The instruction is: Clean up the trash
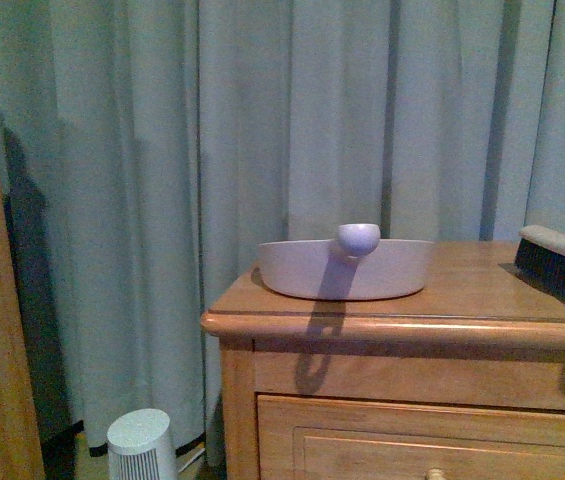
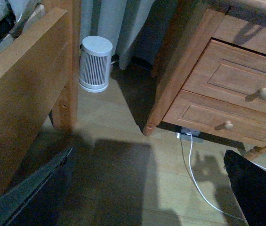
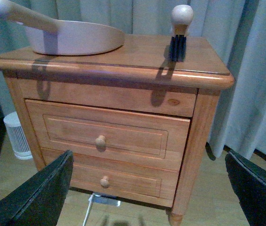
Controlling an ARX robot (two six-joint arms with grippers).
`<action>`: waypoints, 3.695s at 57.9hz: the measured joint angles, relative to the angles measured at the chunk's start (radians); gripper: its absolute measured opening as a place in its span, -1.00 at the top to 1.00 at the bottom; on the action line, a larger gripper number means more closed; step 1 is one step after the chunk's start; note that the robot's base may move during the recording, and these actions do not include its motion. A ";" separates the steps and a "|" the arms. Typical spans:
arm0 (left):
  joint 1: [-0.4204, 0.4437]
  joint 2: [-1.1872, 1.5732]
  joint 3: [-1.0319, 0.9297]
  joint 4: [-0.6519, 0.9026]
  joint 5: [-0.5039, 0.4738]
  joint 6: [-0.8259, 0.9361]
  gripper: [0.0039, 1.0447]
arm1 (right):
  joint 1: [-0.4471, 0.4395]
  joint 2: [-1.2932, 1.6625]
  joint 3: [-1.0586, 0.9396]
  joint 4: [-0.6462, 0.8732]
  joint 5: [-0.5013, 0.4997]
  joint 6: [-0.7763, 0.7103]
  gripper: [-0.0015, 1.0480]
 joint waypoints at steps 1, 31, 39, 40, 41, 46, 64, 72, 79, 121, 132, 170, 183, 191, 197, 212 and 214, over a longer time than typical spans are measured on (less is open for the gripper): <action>0.000 0.000 0.000 0.000 0.000 0.000 -0.86 | 0.000 0.000 0.000 0.000 0.000 0.000 -0.86; 0.000 0.000 0.000 -0.001 0.001 -0.002 -0.86 | 0.000 0.000 0.000 0.000 0.000 0.002 -0.86; 0.003 0.002 0.007 0.000 0.013 0.004 -0.86 | 0.000 0.000 0.000 0.000 0.000 0.003 -0.86; 0.010 0.010 0.008 0.005 0.041 0.017 -0.86 | 0.000 0.000 0.000 0.000 0.000 0.003 -0.86; 0.014 0.022 0.011 0.014 0.063 0.032 -0.86 | 0.000 0.000 0.000 0.000 0.000 0.003 -0.86; 0.005 0.146 0.057 0.092 0.069 0.116 -0.86 | 0.000 0.000 0.000 0.000 0.000 0.003 -0.86; -0.172 0.903 0.684 0.142 -0.120 0.478 -0.86 | 0.000 0.000 0.000 0.000 0.000 0.003 -0.86; -0.266 1.137 0.970 0.039 -0.241 0.519 -0.86 | 0.000 0.000 0.000 0.000 0.000 0.003 -0.86; -0.374 1.278 1.122 -0.028 -0.338 0.513 -0.86 | 0.000 0.000 0.000 0.000 0.000 0.003 -0.86; -0.689 1.819 1.479 -0.078 -0.588 0.283 -0.86 | 0.000 0.000 0.000 0.000 0.000 0.003 -0.86; -0.685 1.888 1.556 -0.102 -0.613 0.274 -0.86 | 0.000 0.000 0.000 0.000 0.000 0.003 -0.86; -0.727 2.081 1.834 -0.272 -0.613 0.352 -0.86 | 0.000 0.000 0.000 0.000 0.000 0.003 -0.86; -0.727 2.131 1.889 -0.301 -0.610 0.335 -0.86 | 0.000 0.000 0.000 0.000 0.000 0.003 -0.86; -0.726 2.153 1.908 -0.310 -0.611 0.318 -0.86 | 0.000 0.000 0.000 0.000 0.000 0.003 -0.86; -0.723 2.163 1.910 -0.314 -0.611 0.305 -0.86 | 0.000 0.000 0.000 0.000 0.000 0.003 -0.86; -0.710 2.174 1.910 -0.314 -0.612 0.268 -0.86 | 0.000 0.000 0.000 0.000 0.000 0.003 -0.86; -0.709 2.173 1.910 -0.314 -0.611 0.265 -0.86 | 0.000 0.000 0.000 0.000 0.000 0.003 -0.86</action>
